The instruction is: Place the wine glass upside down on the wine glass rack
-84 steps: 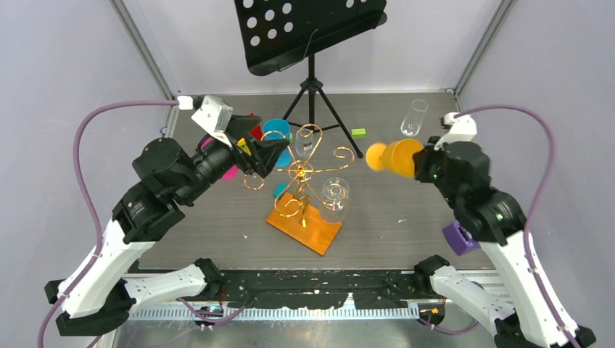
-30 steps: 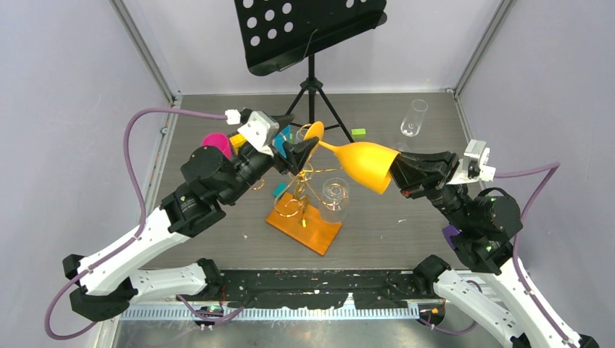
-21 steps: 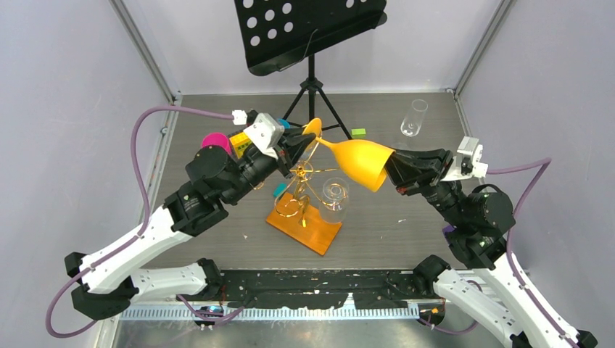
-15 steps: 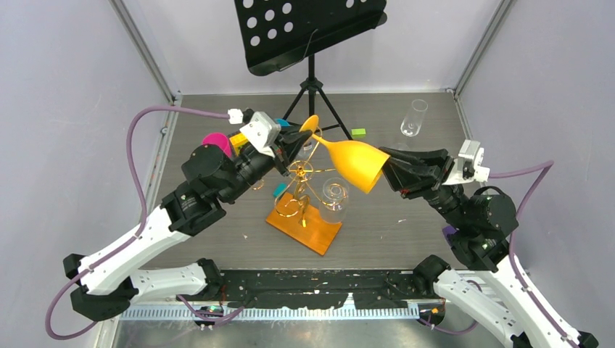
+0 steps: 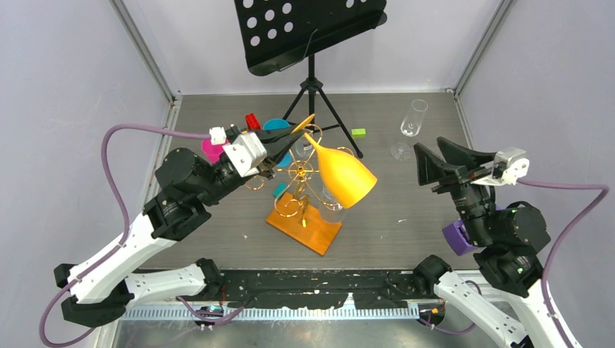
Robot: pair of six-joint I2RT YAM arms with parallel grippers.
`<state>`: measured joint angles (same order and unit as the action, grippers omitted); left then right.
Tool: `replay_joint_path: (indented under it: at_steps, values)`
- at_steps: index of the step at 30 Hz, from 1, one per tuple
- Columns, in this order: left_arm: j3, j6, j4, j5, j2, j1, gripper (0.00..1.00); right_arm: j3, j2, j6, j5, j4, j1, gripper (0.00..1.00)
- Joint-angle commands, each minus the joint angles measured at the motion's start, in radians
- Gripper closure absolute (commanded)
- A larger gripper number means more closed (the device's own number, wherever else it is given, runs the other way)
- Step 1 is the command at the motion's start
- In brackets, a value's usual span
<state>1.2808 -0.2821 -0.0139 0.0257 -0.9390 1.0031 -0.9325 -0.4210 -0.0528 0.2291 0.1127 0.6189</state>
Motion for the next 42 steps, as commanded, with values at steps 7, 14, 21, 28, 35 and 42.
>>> replay_joint_path:
  at_steps: [7,14,21,28,35,42]
  values:
    - [0.271,-0.201,-0.203,0.399,-0.099,0.023,1.0,-0.463,-0.2,-0.024,-0.123,0.419,-0.001,0.31]
    - [0.376,-0.436,-0.39,0.268,-0.202,0.139,1.0,-0.633,-0.337,-0.104,-0.423,0.588,-0.001,0.27]
    - [0.386,-0.487,-0.359,0.258,-0.243,0.149,1.0,-0.715,-0.403,-0.194,-0.773,0.574,-0.001,0.26]
    - [0.385,-0.542,-0.28,0.211,-0.285,0.182,1.0,-0.722,-0.463,-0.205,-0.877,0.631,-0.001,0.32]
    - [0.376,-0.546,-0.213,0.198,-0.294,0.193,1.0,-0.628,-0.473,-0.208,-0.844,0.591,-0.001,0.37]
    - [0.358,-0.545,-0.199,0.203,-0.289,0.207,1.0,-0.572,-0.501,-0.21,-0.829,0.543,-0.001,0.41]
